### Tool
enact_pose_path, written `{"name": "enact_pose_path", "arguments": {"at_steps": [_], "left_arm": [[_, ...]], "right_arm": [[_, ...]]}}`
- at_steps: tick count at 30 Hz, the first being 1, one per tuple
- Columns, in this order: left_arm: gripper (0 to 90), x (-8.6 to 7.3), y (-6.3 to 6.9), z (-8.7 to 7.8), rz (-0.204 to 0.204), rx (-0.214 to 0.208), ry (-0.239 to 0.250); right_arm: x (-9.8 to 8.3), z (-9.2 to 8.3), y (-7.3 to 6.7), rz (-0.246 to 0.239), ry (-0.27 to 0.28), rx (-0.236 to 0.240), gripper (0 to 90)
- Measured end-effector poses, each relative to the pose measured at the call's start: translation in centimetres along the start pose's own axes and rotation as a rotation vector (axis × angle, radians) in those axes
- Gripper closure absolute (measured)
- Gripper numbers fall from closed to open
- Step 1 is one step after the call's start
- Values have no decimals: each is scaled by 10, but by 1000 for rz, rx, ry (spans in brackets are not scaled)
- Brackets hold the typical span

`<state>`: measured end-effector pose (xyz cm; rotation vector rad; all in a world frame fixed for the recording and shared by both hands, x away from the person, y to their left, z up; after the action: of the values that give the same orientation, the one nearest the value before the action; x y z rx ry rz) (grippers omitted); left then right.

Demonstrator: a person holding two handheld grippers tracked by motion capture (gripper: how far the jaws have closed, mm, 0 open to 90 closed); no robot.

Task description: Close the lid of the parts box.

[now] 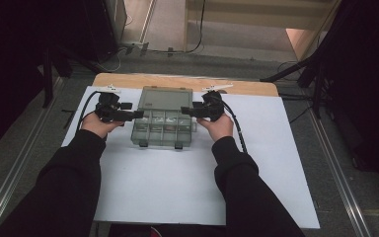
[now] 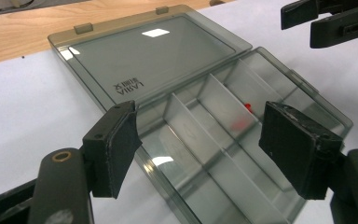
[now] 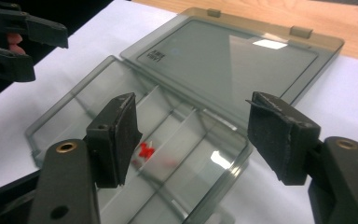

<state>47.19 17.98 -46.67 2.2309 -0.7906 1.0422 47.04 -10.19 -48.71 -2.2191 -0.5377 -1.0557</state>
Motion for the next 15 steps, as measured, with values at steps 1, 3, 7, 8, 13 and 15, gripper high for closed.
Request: {"name": "enact_pose_path", "arguments": {"at_steps": [1,3,7,8,13,15], "left_arm": [[271,2,-1,1,1,7,1],[283,5,-3,3,-7,8,-4],[327,10,-11,8,-20,42,-8],[345,11,-13,9,-22,50,-10],[346,16,-23,24,-41,85,-30],[363,17,-26,30,-40,104,-53]], "right_arm": [[1,1,1,-2,-1,-8,355],[3,4,3,-3,1,-15,361],[4,9,5,-10,-9,-23,368],[5,11,7,-10,-9,-34,371],[5,18,16,7,-17,-58,383],[6,21,18,9,-20,-63,382]]}}
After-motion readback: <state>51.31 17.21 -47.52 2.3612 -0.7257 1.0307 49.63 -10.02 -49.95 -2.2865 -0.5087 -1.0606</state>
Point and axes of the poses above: each handheld gripper's, and its own axes: z roughly forward along the jaws, x roughly out of its top, y roughly to its right, the point moved 5 cm from there along z, roughly forward along the jaws, and after that the axes turned 5 degrees about y, right-handed, at the moved point
